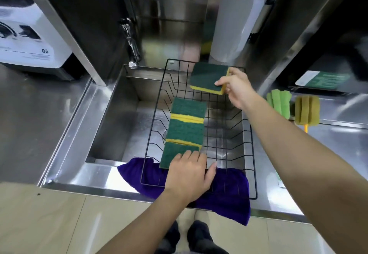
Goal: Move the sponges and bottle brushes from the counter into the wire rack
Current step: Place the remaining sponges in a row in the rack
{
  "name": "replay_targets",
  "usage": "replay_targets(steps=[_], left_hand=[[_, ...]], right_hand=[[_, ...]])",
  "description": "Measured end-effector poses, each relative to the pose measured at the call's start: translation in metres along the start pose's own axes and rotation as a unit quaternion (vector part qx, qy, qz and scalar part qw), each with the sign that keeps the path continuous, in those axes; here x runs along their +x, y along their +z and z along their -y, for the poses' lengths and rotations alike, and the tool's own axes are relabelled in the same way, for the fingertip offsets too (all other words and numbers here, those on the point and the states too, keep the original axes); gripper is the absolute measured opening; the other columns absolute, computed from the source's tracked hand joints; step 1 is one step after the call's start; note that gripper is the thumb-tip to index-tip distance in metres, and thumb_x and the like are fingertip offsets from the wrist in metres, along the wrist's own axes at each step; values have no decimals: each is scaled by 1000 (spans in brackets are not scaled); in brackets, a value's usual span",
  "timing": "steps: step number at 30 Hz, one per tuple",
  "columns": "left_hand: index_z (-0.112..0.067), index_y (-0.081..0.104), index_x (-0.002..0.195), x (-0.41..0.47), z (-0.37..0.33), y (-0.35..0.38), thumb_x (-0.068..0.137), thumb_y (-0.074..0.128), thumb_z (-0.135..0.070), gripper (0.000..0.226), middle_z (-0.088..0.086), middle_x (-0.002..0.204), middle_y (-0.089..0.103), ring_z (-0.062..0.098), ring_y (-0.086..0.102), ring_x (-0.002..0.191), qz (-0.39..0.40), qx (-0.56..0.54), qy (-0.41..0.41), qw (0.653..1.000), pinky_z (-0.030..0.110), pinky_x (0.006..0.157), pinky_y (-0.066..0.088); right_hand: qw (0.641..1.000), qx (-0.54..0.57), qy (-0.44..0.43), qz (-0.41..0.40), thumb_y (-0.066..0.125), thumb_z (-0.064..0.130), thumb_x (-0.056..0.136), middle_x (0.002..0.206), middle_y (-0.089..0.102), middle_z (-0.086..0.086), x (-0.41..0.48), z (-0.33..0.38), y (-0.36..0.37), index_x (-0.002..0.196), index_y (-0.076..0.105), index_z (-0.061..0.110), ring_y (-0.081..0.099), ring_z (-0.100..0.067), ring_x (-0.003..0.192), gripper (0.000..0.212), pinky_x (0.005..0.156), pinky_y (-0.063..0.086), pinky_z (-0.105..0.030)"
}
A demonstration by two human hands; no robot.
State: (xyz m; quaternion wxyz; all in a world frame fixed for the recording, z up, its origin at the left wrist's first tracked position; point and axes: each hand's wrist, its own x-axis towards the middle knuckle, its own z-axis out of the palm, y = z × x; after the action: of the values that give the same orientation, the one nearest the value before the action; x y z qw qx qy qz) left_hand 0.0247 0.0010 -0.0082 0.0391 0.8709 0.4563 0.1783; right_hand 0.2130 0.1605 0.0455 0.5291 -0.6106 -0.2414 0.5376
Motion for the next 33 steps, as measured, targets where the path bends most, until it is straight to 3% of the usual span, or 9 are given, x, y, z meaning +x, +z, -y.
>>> replay_targets(steps=[4,8,12,15,18,20,23,27,33], left_hand=[[-11,58,67,-1,-1,0,88,43,-39,39,4,60,57,23,53,55,8,0,-15,1000,32,51,44],[-11,59,69,-1,-1,1,88,43,-38,37,4,61,57,23,53,57,8,-5,-20,1000,31,52,44],[-12,61,71,-2,0,2,88,44,-37,35,3,61,57,22,52,57,14,-7,-24,1000,31,53,44],[-12,61,71,-2,0,3,88,45,-36,34,3,61,57,22,52,57,12,-12,-25,1000,31,53,44],[-12,59,69,-2,0,2,88,46,-35,32,3,60,55,21,50,56,8,-17,-27,999,30,51,42],[-12,58,68,-1,0,2,88,46,-34,32,2,60,55,21,50,56,6,-20,-26,999,30,51,41],[-13,59,69,-2,0,2,88,46,-32,30,2,60,55,21,50,56,6,-22,-22,999,30,51,41],[-13,58,68,-2,-1,1,88,47,-31,28,2,60,55,20,49,55,10,-25,-18,999,30,51,40],[-14,57,67,0,0,-1,87,44,-31,30,2,60,56,21,50,55,33,-12,-11,999,30,50,42]], right_hand=[[1000,-27,11,10,59,-15,73,116,58,-18,13,-12,16,131,41,3,61,-24,86,63,50,51,-21],[999,-16,30,14,53,-19,76,114,56,-19,24,-21,27,118,43,0,58,-37,108,48,80,55,-38],[991,-113,42,58,52,-18,74,90,58,-5,26,-22,34,129,44,12,60,-9,68,64,54,46,-14],[978,-189,56,64,56,-13,75,104,56,-6,30,-27,36,143,31,6,52,-11,76,75,58,41,-15],[971,-224,62,59,60,-8,79,134,48,-16,35,-36,36,141,29,6,57,-22,101,71,91,51,-32],[963,-259,67,39,61,-1,82,140,43,-17,36,-38,36,139,28,7,47,-29,123,66,110,36,-41],[936,-348,45,18,60,7,87,139,43,-19,36,-41,37,134,32,1,42,-31,127,55,107,34,-38],[905,-425,-2,-1,60,18,89,132,50,-23,31,-48,35,126,39,-3,46,-23,103,48,97,41,-35],[879,-470,-71,-33,56,27,90,131,47,-19,16,-44,28,122,47,0,49,-35,119,43,99,40,-37]])
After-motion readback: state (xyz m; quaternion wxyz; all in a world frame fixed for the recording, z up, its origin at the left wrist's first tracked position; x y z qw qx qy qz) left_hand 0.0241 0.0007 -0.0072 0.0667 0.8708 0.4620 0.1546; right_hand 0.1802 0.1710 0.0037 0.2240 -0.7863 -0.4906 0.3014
